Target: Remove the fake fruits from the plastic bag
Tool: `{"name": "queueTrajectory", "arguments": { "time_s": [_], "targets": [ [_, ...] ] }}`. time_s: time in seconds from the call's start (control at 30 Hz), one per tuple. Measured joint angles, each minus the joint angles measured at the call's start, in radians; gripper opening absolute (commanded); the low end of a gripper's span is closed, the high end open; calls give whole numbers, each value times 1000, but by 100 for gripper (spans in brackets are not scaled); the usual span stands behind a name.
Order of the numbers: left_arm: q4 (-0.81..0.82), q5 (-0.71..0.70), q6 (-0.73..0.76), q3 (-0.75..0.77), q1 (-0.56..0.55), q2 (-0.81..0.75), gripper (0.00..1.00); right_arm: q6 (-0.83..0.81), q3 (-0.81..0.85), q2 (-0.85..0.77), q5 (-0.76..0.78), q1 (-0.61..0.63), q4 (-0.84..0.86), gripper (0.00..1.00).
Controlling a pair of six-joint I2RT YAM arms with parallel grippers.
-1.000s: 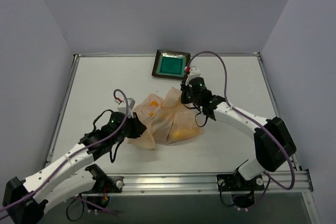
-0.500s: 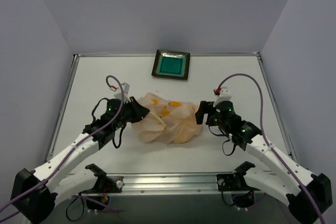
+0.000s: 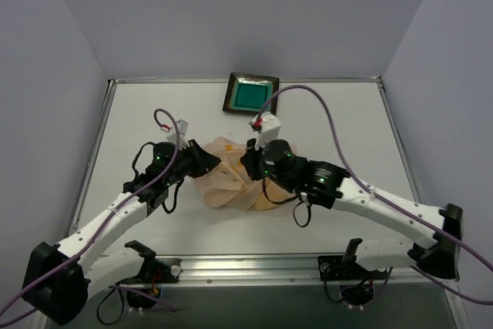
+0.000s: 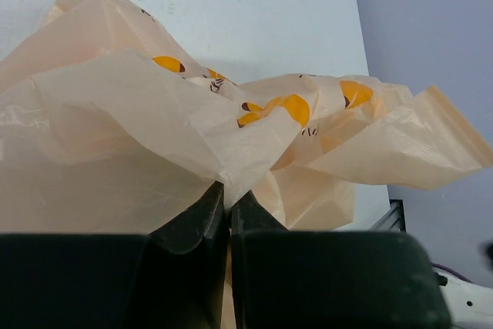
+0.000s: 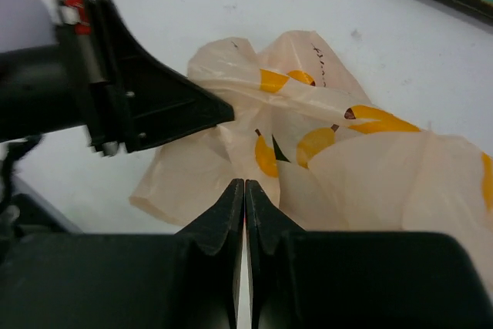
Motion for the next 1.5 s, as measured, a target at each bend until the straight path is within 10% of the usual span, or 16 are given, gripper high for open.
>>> {"name": "queueTrajectory", "arguments": {
  "time_s": [0.47,1.0,1.43,1.5],
  "targets": [
    [-7,43,0,-5,79,-40,3,-98,51,493,-53,-151,82,0],
    [103,12,-40,-34,118,72,2,170,-413,35,102,-2,9,1],
    [21,44,6,-69,122,-74,12,190,-127,0,188,144,-63,99],
    [-28,42,34,-46,122,-116,11,203,-111,-11,224,139,-66,100]
  ]
}}
